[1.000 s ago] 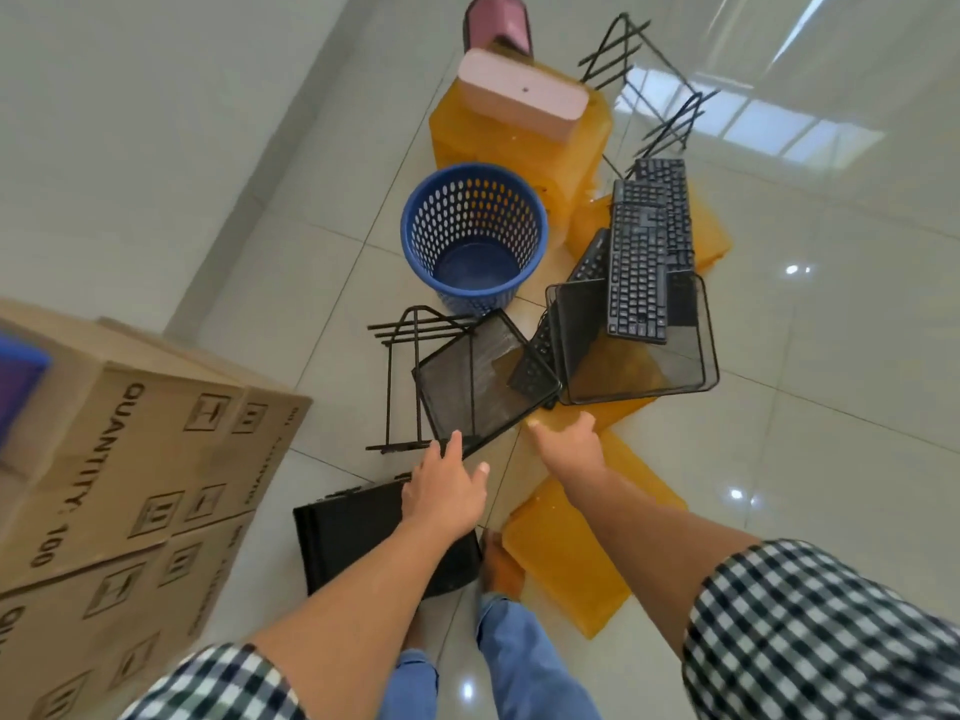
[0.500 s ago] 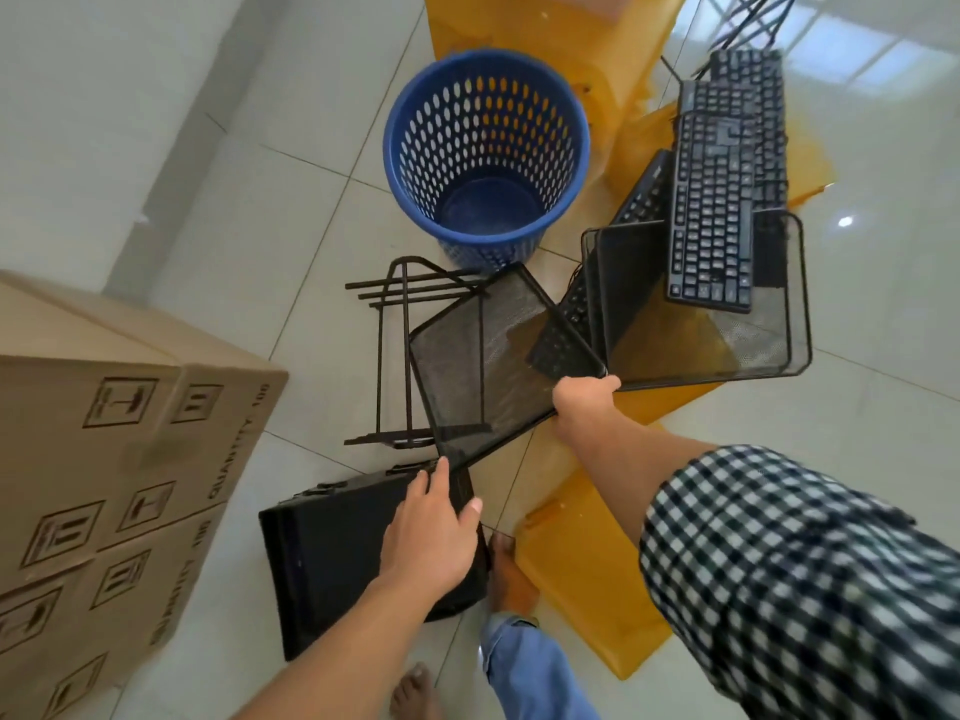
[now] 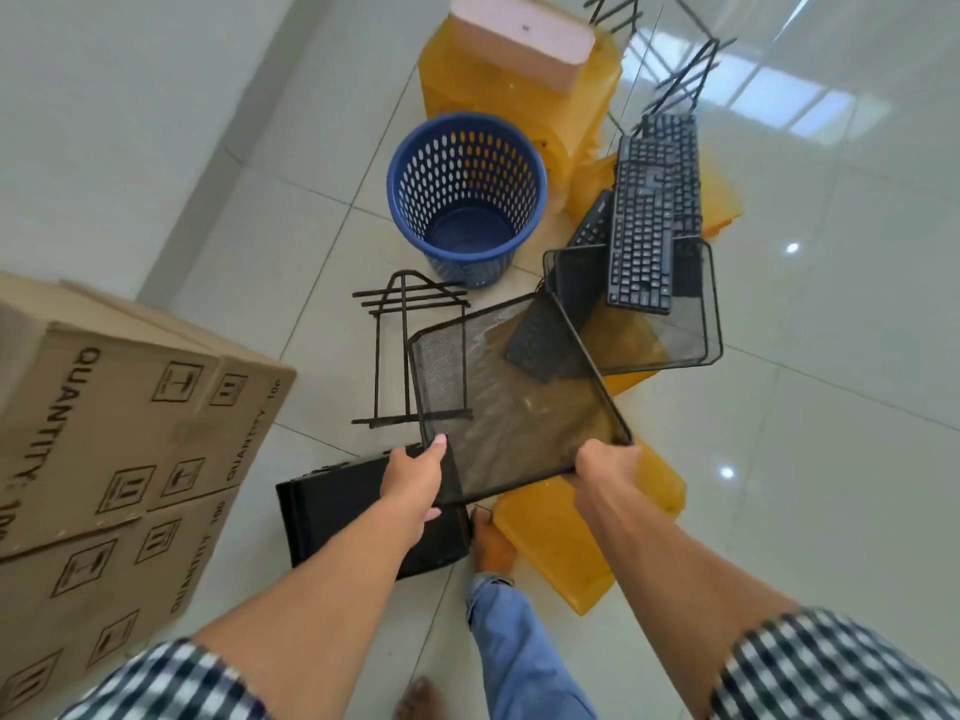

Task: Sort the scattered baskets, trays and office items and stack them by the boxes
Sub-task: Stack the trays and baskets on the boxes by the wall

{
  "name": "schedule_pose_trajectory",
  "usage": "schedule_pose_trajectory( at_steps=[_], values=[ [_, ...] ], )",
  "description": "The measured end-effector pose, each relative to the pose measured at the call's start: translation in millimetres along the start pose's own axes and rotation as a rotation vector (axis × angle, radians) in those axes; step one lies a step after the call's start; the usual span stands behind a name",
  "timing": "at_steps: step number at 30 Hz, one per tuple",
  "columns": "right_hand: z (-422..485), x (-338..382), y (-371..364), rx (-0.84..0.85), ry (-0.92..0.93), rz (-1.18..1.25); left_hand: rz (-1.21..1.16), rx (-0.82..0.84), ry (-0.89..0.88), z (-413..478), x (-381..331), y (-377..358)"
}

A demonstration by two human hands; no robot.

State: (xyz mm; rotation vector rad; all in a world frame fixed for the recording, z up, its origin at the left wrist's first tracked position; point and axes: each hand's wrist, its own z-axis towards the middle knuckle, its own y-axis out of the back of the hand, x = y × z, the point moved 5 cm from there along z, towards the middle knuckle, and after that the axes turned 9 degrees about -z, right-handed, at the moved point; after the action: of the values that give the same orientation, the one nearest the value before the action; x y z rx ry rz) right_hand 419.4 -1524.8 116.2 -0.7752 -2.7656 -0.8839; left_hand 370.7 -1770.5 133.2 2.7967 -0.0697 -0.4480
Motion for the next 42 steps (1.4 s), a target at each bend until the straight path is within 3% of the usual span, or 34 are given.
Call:
schedule_pose_trajectory(
  at_steps=[5,9,14,17,21,25,29,36,42],
  values=[
    [-67,-30,52,-0.026,-0.007,0.296,0.11,0.043,-0.08,-52,2,36],
    [-132,-49,74,0.026,0.019,0.502,-0.109,0.184,-0.114,-100,5,60],
    [-202,-74,85,0.175,0.124,0.504,-0.24,0.171,-0.358,-148,9,117],
    [-243,-86,87,0.222,0.219,0.284,-0.214,0.086,-0.479,-173,10,174],
    [-296,-83,83,0.164,0.475,-0.036,-0.163,-0.061,-0.627,-199,5,259],
    [-364,-68,66,0.015,0.844,-0.484,0.163,-0.337,-0.818,-236,-11,336],
    [-449,-55,35,-0.062,1.291,-0.741,0.384,-0.451,-0.89,-261,-25,392],
    [-568,-24,-18,-0.146,1.829,-0.973,0.593,-0.604,-1.082,-325,-41,453],
    [-612,0,-37,-0.311,2.063,-1.089,0.89,-0.65,-1.215,-378,-65,467]
  ],
)
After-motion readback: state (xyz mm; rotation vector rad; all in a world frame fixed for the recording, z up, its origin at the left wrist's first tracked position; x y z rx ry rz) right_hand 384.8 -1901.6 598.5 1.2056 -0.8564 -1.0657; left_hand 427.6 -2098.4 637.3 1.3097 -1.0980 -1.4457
